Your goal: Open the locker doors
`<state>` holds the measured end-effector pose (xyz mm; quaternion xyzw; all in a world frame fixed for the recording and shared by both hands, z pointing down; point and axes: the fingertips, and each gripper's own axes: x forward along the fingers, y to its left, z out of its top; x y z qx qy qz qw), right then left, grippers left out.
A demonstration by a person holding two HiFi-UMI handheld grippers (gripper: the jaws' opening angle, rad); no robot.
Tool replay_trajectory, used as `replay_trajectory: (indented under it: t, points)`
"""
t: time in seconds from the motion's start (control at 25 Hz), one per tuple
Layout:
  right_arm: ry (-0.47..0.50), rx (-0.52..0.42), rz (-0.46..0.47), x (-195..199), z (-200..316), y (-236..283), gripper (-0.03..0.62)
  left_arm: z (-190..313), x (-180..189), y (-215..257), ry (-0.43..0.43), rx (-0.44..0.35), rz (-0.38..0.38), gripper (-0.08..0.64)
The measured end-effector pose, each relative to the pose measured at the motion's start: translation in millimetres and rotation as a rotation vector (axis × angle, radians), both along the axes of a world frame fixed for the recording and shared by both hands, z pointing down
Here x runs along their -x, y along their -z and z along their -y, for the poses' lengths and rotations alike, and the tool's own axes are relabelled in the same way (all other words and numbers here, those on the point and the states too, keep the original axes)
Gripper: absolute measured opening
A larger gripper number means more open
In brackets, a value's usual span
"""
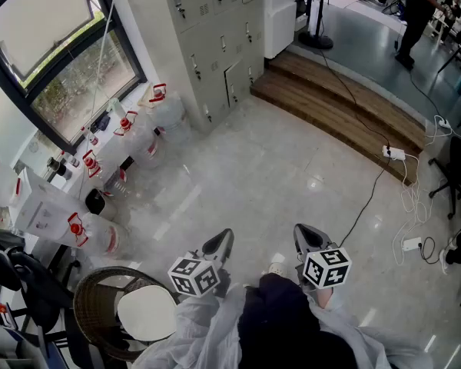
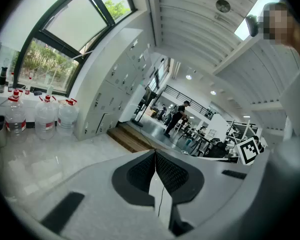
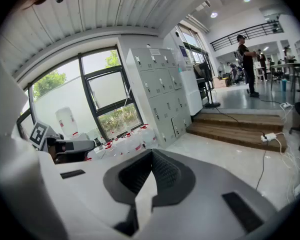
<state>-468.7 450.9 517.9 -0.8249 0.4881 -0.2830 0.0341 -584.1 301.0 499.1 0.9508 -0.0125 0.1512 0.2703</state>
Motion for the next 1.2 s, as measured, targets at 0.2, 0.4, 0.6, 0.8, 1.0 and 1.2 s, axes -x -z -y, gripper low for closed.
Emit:
replay_trajectory:
  t: [0.2,0.4,0.6,0.8,1.0,1.2]
  points:
    - [-0.055,-0.095,-0.015,29.4,2.5,32.0,0.000,1.4,27.5,25.6,-0.037,-0.039,-0.045,0.009]
    - [-0.054,-0.128,-0.063,62.5,2.5,44.9,0.000,1.7,56.8,37.1,-0.052,-0.116,-0.069,0.009]
    - [-0.033,-0.147,-0.093,77.7,10.6,55.7,0.000,5.8,74.1,51.7,-0.032,-0.168,-0.101,0.009]
    - [-0.013,-0.195,-0.134,88.8,13.1,70.5,0.000,9.8,84.2,64.3,-0.016,-0.243,-0.138,0.009]
    - [-0.026,-0.204,-0.152,79.0,7.7,69.8,0.000,11.3,75.6,66.6,-0.010,-0.272,-0.158,0.009]
    - [-0.007,-0.196,-0.195,55.8,11.1,68.5,0.000,18.6,55.1,62.5,-0.012,-0.288,-0.145,0.009]
